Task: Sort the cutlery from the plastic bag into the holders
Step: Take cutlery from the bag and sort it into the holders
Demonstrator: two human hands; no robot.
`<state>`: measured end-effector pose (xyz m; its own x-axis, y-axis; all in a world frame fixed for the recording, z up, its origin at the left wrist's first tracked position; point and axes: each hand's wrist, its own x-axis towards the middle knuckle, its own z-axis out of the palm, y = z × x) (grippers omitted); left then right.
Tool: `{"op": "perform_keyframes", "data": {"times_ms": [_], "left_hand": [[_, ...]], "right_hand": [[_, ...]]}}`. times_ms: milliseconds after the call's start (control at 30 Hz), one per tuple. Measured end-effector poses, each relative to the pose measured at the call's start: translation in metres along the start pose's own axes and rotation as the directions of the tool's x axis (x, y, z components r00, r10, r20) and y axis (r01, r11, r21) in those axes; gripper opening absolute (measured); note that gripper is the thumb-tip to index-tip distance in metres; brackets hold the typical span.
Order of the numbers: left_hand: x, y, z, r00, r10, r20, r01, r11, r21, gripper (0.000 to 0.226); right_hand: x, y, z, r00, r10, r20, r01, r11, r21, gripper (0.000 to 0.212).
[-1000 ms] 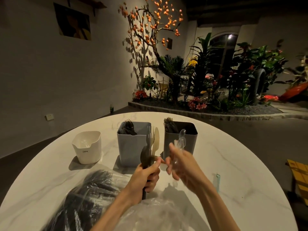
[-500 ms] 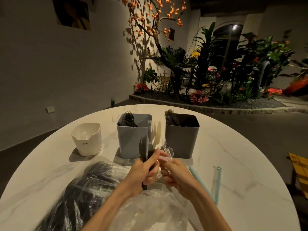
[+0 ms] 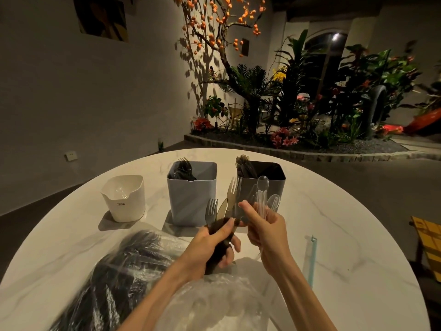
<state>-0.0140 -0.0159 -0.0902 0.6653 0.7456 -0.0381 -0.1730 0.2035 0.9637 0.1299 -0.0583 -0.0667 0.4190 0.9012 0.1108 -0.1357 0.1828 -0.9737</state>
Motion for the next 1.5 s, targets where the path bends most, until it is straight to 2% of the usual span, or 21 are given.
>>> {"op": "perform_keyframes", "data": {"times_ms": [200,333,433,600,700,800,900,1067,1133,1233,1367,1500], "left_hand": [[0.006,-0.005,-0.006,0.996,-0.073,-0.042,0.072,0.997,-0.032,0.047],[0.008,-0.007,-0.009,0.993,-0.087,0.084,0.099,0.983,-0.155,0.042],[0.009,-0.008,-0.01,0.994,-0.04,0.103,0.06,0.978,-0.198,0.043],[0.01,-0.009,-0.001,0.998,0.0,-0.055,-0.006,0.992,-0.124,0.034],[0.009,-0.008,0.0,0.998,0.006,-0.064,-0.013,0.994,-0.106,0.036],[0.008,-0.005,-0.001,0.999,-0.022,-0.044,0.014,0.986,-0.165,0.036],[0.008,-0.006,-0.002,0.992,0.03,-0.119,-0.042,0.994,-0.102,0.028],[0.006,-0.005,-0.001,0.988,0.054,-0.143,-0.06,0.998,-0.036,0.024],[0.006,-0.005,-0.001,0.99,0.052,-0.134,-0.057,0.998,-0.029,0.024],[0.006,-0.008,-0.002,0.989,0.05,-0.137,-0.047,0.999,0.022,0.029],[0.005,-0.009,0.001,0.991,0.041,-0.125,-0.022,0.988,0.153,0.036],[0.007,-0.009,0.004,0.975,0.087,-0.202,-0.012,0.937,0.349,0.046]], "right_hand": [[0.001,-0.002,-0.003,1.0,-0.02,-0.011,0.019,0.999,-0.031,0.032],[0.002,-0.001,-0.002,0.999,-0.053,0.013,0.054,0.99,-0.131,0.033],[0.002,0.001,-0.001,0.998,-0.053,0.027,0.058,0.98,-0.192,0.026],[-0.002,0.002,0.003,0.988,-0.04,0.148,0.077,0.964,-0.253,0.028],[-0.004,0.001,0.004,0.987,-0.006,0.16,0.045,0.97,-0.241,0.037],[-0.003,0.001,0.003,0.982,0.084,0.169,-0.068,0.993,-0.101,0.045],[0.0,0.001,0.001,0.96,0.217,0.175,-0.238,0.965,0.111,0.045],[0.001,0.0,0.002,0.882,0.396,0.255,-0.471,0.746,0.471,0.037],[0.002,0.0,0.004,0.876,0.406,0.26,-0.478,0.665,0.574,0.034],[0.002,0.0,0.006,0.887,0.402,0.225,-0.442,0.602,0.665,0.029],[0.002,0.003,0.008,0.911,0.372,0.178,-0.392,0.649,0.652,0.03],[0.002,0.002,0.008,0.922,0.347,0.169,-0.374,0.696,0.613,0.031]]}}
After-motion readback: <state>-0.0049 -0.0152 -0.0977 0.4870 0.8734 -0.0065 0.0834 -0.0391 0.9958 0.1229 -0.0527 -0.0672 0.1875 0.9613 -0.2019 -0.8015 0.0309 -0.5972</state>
